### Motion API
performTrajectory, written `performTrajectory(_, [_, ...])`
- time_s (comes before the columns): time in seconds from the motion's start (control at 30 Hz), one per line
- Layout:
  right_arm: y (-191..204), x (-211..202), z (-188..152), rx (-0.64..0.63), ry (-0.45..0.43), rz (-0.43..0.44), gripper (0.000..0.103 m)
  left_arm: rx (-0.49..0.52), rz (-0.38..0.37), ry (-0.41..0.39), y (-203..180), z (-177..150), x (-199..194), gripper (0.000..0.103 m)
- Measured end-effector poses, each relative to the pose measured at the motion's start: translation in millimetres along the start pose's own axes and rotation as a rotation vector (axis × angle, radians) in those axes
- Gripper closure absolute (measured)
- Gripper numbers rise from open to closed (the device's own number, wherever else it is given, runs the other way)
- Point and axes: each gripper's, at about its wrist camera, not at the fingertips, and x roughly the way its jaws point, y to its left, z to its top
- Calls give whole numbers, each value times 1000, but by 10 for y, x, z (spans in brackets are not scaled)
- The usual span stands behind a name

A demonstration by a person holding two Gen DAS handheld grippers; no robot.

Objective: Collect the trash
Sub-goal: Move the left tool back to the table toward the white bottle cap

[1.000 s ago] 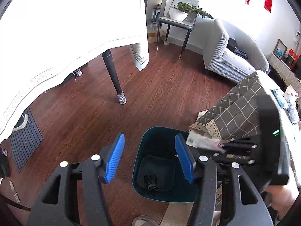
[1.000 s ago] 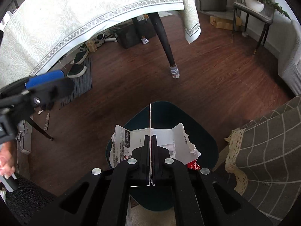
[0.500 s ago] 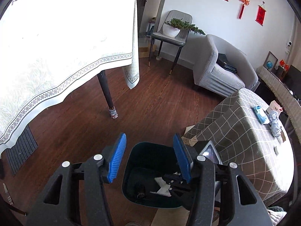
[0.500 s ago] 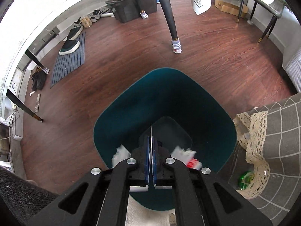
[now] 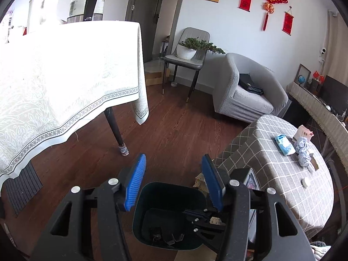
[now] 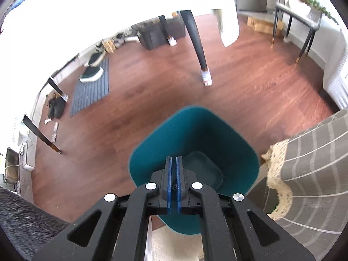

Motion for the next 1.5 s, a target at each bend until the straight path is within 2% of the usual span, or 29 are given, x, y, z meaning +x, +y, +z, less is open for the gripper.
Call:
performTrajectory(0.13, [-6,-376,34,-7,-93,7,99,-17,-11,-49,-73,86,-96,43])
performTrajectory(0.33, [-156,-919,31,11,-205,-18,99,-10,-32,-65,-303,135,-86,42])
performTrajectory(0.7, [-580,-1750,-248,28,-389,-116,99,46,-90,-70,-884,132,32,37])
performTrajectory(0.77, [-662,-1881,-318,24,-427,-138,96,49,-102,-70,-985,129,63,37])
performTrajectory(0.8, [-702,-1939,-354,22,-444,-151,70,52,-109,-71,-1042,123,75,37])
performTrajectory(0.83, [-743,-2003,-397,22,-466,-166,23,56,-117,-71,-1109,119,89,36])
performTrajectory(0.87, [-792,-2081,-452,24,-496,-183,14,62,-124,-70,-1168,113,103,36])
performTrajectory(0.93, [-867,-2223,-540,21,-534,-180,21,76,-138,-65,-1298,93,136,35])
performTrajectory(1.2, [-1312,-2645,-926,105,-584,-276,21,146,-205,-25,-1808,-33,310,33])
performTrajectory(1.5, [-1829,-3000,-1428,246,-615,-357,21,295,-279,67,-2503,-330,557,28])
